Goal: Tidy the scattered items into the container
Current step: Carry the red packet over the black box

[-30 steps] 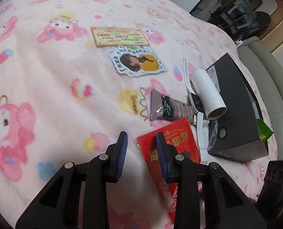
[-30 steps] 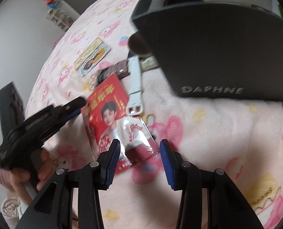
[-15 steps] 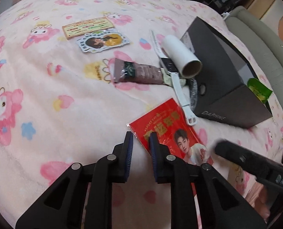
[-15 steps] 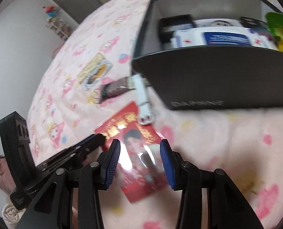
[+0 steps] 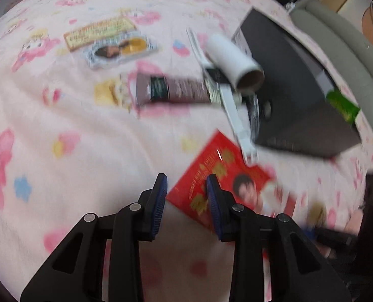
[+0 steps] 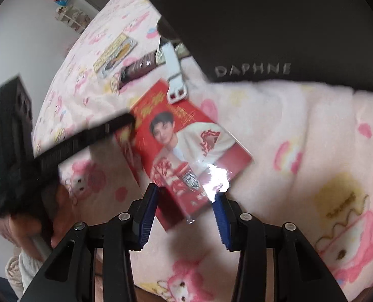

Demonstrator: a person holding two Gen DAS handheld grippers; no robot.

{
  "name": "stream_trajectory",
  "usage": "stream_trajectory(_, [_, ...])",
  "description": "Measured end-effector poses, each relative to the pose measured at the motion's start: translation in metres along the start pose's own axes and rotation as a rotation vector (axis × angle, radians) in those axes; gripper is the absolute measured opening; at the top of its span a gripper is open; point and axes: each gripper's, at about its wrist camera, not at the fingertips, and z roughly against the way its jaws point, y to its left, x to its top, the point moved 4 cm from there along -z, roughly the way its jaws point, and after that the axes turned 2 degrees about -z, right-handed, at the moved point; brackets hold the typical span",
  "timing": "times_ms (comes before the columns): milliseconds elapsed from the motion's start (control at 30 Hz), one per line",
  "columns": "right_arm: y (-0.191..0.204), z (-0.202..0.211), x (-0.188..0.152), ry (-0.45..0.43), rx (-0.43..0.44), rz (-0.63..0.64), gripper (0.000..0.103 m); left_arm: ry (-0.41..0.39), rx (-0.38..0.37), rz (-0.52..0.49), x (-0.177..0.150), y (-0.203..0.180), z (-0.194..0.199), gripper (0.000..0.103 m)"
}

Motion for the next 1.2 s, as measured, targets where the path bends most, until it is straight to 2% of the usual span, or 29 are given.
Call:
stream_trajectory(33, [-0.004, 0.004, 0.004, -0.019, -0.010, -0.008, 0.041, 0.008, -0.025, 0.008, -0.005, -0.002, 0.002, 0.032])
stream_trajectory(200, [-0.025, 0.022, 0.020, -0.091, -0.043, -0.062, 0.041, 0.025, -0.043, 0.014, -0.002, -0.006, -0.005, 0.032])
stream_trajectory(467, [-0.021, 0.005, 0.017, -0.055, -0.048, -0.021, 0.042, 0.052, -0.064, 0.023, 0.004, -0.012, -0.018, 0.033])
stream_trajectory(600, [-0.015, 0.014, 0.019, -0.075, -0.061, 0.009, 0.042, 0.056, -0.052, 0.001, -0.005, -0.024, -0.005, 0.033])
stream_trajectory(867, [-0.011, 0.069, 0.026, -0.174, -0.009, 0.036, 0.042, -0.022, -0.078, -0.006, -0.020, -0.053, 0.047, 0.033])
stream_trajectory(1033, [-0.008, 0.104, 0.029, -0.240, 0.028, 0.045, 0.042, -0.077, -0.099, -0.026, -0.014, -0.079, 0.078, 0.033])
stream_trajectory(1200, [-0.021, 0.139, 0.036, -0.308, 0.056, 0.014, 0.042, -0.148, -0.128, -0.103, -0.001, -0.111, 0.108, 0.032])
